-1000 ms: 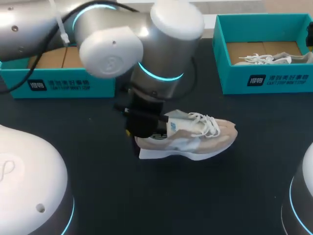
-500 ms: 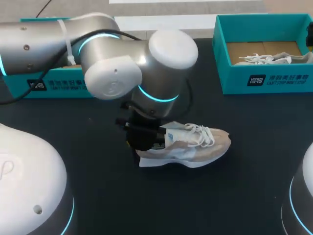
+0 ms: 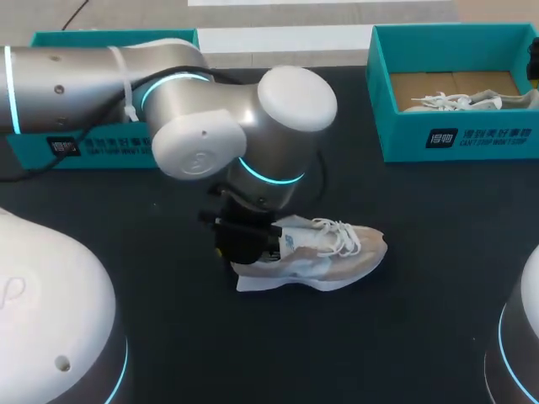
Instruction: Take the shoe out of the shoebox, open the shoe tongue, remove and reinsert the insole, then place the shoe into the shoebox
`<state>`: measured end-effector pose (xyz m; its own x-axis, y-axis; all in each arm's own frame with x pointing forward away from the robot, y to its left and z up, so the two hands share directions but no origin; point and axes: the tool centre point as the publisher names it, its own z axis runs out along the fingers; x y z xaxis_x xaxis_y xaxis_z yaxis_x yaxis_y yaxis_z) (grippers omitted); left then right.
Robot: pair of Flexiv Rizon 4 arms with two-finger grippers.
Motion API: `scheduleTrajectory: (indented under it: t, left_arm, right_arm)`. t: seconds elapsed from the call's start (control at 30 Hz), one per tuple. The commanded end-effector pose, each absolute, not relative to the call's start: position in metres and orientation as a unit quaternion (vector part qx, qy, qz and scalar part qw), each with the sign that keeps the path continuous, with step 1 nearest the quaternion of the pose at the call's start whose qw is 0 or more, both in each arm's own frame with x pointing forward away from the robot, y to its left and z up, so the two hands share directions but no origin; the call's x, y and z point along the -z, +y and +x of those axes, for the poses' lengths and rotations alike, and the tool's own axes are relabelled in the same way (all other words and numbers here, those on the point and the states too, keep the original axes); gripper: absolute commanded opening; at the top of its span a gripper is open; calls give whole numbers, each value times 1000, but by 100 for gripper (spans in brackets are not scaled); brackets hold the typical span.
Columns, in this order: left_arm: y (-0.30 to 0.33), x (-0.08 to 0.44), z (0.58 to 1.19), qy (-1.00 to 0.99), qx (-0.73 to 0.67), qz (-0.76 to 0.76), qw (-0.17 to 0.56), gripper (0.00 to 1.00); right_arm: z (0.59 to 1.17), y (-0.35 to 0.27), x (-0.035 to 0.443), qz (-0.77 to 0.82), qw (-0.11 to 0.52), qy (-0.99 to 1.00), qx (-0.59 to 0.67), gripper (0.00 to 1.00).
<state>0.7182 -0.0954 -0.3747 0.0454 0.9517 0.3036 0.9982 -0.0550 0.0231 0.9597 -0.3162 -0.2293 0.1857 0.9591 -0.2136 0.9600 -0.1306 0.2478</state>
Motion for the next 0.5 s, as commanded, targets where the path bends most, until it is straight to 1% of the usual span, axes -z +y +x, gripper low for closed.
scheduleTrajectory:
  t: [0.03, 0.07, 0.1, 0.13, 0.17, 0.3, 0.4, 0.5]
  left_arm:
    - [-97, 381, 720, -680, 121, -716, 104, 17]
    - [-97, 382, 720, -680, 121, -715, 105, 29]
    - [-97, 382, 720, -679, 121, -716, 108, 34]
    - [-97, 382, 720, -679, 122, -716, 108, 42]
    - [-97, 382, 720, -678, 122, -716, 108, 45]
    - [-96, 380, 722, -677, 121, -717, 109, 52]
    - [-95, 374, 721, -676, 116, -720, 108, 61]
    - [-94, 364, 717, -677, 101, -722, 101, 66]
  right_arm:
    - [959, -316, 230, 752, 166, 638, 1, 100]
    - [959, -316, 230, 752, 166, 638, 1, 100]
    - [959, -316, 230, 752, 166, 638, 1, 100]
    - [959, -316, 230, 752, 166, 638, 1, 100]
    - [959, -316, 230, 752, 166, 638, 1, 100]
    - [959, -316, 230, 752, 166, 638, 1, 100]
    - [959, -316, 230, 752, 166, 638, 1, 100]
    - [959, -316, 230, 752, 166, 638, 1, 100]
